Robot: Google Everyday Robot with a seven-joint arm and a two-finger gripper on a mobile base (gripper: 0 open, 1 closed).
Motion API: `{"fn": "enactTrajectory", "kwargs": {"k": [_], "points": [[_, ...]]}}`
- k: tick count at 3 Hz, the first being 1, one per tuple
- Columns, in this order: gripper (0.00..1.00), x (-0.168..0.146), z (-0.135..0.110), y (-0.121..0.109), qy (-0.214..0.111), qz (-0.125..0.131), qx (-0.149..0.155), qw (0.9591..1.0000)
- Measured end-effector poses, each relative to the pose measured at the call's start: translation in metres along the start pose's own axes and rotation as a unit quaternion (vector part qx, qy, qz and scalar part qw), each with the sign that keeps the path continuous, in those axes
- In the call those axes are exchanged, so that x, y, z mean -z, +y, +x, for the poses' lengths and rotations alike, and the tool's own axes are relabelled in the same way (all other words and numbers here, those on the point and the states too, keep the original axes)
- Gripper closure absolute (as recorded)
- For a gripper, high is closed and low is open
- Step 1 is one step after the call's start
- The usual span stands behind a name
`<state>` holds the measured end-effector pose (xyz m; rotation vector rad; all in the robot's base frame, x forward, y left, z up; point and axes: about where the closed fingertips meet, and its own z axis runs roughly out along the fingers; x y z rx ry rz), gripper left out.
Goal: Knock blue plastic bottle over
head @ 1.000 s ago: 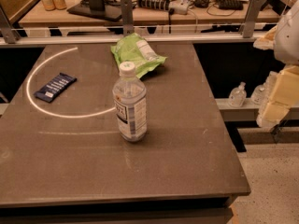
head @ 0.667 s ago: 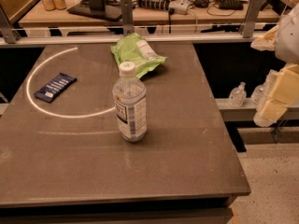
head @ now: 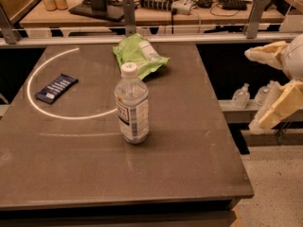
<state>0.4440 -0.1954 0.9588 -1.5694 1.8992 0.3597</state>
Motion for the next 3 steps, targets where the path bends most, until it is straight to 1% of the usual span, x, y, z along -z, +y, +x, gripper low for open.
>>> {"fn": "enactTrajectory", "kwargs": {"k": [1,2,3], "points": [[0.00,-0.020,-0.044,0.019,-0.153,-0.019,0.002,0.9880],[0.00,-0.015,-0.062,0.023,-0.171,-0.026,0.001,0.9850],[0.00,-0.031,-0.069,0.030,-0.182,-0.042,-0.003,0.9824]]}}
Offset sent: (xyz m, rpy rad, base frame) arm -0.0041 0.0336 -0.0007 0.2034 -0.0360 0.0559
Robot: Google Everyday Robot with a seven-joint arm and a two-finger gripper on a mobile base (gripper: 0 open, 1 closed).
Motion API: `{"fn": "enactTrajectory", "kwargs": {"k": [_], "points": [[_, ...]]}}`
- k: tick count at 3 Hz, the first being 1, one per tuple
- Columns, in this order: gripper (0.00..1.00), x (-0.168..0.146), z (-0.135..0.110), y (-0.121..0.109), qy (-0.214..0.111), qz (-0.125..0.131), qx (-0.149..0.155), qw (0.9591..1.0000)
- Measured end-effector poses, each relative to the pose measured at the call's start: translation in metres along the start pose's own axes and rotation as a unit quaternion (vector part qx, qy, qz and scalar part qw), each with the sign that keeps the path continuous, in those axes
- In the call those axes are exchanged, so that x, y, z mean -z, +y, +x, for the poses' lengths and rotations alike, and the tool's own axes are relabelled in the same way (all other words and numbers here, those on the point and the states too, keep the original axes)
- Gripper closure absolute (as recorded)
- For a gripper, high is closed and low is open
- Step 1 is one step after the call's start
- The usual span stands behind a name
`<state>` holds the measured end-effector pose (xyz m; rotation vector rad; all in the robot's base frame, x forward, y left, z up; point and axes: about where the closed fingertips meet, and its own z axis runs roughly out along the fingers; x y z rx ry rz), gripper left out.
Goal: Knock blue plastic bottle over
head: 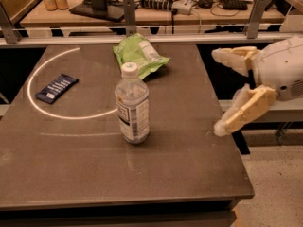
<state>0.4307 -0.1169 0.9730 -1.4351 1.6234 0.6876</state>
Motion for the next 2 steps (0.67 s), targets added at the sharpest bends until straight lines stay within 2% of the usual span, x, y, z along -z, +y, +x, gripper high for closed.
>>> {"fn": "enactTrajectory", "kwargs": {"k": [1,2], "points": [[0.00,-0.035,-0.006,0.007,-0.049,-0.016,-0.011,0.9986],[0.00,-0.071,-0.014,0.007,-0.094,-0.027,-0.019,0.9951]]}}
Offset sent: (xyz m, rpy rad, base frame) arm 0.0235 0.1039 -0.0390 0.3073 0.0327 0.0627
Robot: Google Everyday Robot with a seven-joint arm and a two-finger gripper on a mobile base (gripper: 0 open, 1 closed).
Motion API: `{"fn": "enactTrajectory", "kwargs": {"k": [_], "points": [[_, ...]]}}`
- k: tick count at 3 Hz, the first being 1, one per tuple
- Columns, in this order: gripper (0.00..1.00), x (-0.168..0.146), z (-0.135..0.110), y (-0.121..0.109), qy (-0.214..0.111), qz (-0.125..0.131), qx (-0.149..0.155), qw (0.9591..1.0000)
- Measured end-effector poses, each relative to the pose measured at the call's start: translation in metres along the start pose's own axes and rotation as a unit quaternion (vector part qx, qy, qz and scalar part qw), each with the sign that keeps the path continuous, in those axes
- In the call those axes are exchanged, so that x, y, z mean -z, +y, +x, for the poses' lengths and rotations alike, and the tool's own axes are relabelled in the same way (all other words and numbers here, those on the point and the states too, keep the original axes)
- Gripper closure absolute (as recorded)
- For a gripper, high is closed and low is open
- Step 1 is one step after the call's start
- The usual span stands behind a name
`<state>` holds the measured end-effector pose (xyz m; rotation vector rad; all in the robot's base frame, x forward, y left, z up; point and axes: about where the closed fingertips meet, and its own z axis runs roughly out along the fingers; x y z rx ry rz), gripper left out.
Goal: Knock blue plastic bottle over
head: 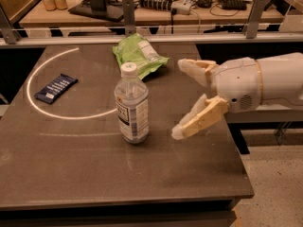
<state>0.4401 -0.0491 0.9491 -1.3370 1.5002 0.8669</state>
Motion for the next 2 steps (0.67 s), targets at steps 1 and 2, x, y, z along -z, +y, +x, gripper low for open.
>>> {"fn": "enactTrajectory", "kwargs": {"k": [1,2], "points": [[0.00,-0.033,-0.003,-0.005,-0.032,-0.020,0.003,0.9993],[0.00,-0.056,-0.001,-0.002,-0.048,-0.039,0.001,0.9981]]}}
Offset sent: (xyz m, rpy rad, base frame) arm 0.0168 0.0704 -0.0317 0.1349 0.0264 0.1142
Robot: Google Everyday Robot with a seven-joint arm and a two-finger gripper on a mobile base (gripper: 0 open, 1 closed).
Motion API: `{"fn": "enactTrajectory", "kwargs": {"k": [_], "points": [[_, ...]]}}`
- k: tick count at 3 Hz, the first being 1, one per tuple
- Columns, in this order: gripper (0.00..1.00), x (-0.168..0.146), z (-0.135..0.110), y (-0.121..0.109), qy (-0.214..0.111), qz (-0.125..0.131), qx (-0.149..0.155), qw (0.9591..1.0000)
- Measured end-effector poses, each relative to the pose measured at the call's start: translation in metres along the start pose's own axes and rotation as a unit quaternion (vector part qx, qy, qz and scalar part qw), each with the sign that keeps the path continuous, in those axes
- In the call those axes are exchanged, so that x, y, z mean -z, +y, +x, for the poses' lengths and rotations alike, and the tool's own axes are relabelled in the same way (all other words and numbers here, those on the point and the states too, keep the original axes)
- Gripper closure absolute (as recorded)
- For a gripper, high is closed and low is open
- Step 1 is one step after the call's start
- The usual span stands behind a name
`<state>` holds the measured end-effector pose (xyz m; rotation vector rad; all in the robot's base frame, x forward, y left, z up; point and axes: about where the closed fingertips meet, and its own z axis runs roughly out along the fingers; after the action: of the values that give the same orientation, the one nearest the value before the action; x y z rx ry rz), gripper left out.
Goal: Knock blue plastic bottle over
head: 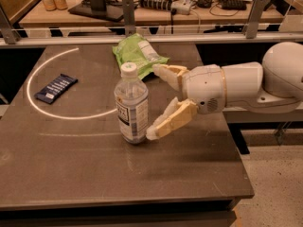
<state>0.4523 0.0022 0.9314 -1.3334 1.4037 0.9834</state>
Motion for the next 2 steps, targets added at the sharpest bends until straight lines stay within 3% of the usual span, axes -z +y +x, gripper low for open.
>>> {"fn": "enactTrajectory", "kwargs": {"k": [1,2], "points": [[0.16,-0.027,0.005,0.011,-0.018,-0.039,-0.007,0.9990],[0.47,-0.059,0.005,0.028,-0.037,-0.093,-0.008,0.9949]]}}
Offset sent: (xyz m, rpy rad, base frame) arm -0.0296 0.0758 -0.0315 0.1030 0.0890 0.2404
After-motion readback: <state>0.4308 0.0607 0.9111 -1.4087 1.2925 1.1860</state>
